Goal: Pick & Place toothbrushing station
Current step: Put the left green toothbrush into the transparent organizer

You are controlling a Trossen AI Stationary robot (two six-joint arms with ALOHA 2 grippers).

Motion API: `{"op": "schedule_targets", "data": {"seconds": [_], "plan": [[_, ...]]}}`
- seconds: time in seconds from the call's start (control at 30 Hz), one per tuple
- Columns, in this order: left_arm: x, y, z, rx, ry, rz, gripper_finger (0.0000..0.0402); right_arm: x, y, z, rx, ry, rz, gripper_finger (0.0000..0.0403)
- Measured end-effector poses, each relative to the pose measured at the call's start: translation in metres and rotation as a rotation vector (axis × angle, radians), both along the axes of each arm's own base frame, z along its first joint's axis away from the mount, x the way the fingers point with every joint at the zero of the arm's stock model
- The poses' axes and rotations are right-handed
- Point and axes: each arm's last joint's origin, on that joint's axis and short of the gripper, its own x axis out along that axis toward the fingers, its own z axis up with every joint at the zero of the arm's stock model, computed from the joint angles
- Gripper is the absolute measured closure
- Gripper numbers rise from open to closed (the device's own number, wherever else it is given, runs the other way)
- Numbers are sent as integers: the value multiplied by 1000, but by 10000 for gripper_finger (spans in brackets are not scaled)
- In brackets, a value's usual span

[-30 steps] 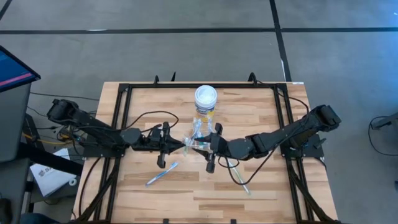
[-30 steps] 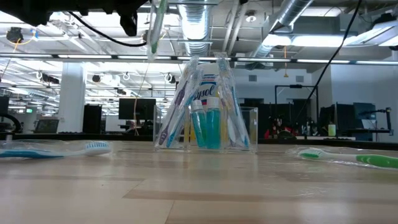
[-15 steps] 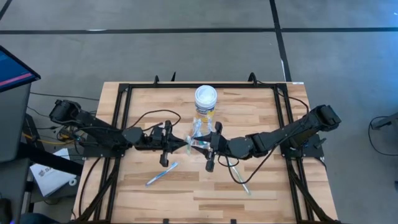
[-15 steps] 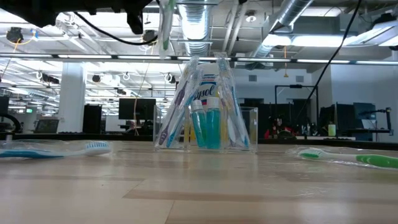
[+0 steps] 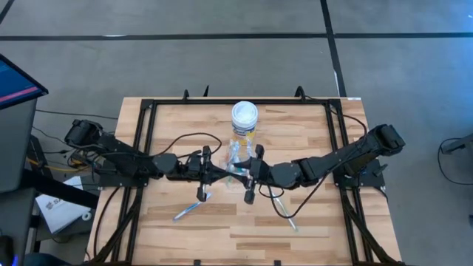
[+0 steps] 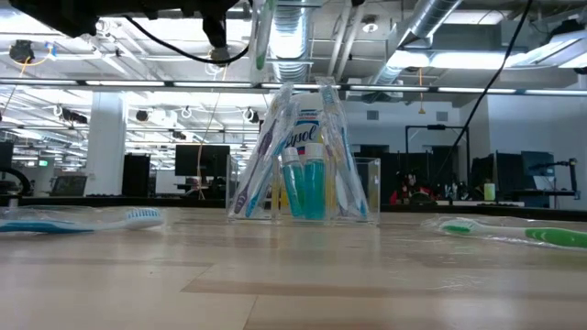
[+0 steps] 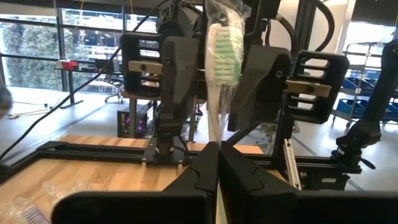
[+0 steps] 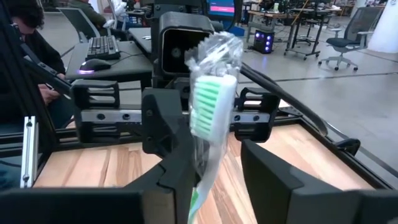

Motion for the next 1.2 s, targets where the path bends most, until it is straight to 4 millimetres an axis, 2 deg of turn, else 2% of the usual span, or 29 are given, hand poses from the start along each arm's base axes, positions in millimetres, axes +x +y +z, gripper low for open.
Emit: {"op": "schedule_targets", "data": {"seconds": [0.1, 0.27, 0.53, 0.77, 0.93, 1.2], "plan": [[0, 0, 0, 0, 0, 0, 401, 0, 0, 0, 1, 0, 0, 314], [0, 1, 0, 0, 1, 7, 399, 0, 0, 0, 21, -5, -3, 389], [0, 2, 0, -4, 5, 39, 394, 0, 0, -2, 27, 14, -7, 394], [-1, 2, -3, 1, 22, 40, 350, -1, 0, -2, 12, 18, -6, 397], [-14, 6, -4, 9, 55, 50, 321, -5, -1, -4, -24, 68, -55, 398], [-42, 14, -6, -11, 26, 52, 315, -20, 0, 2, -32, 107, -121, 398]]}}
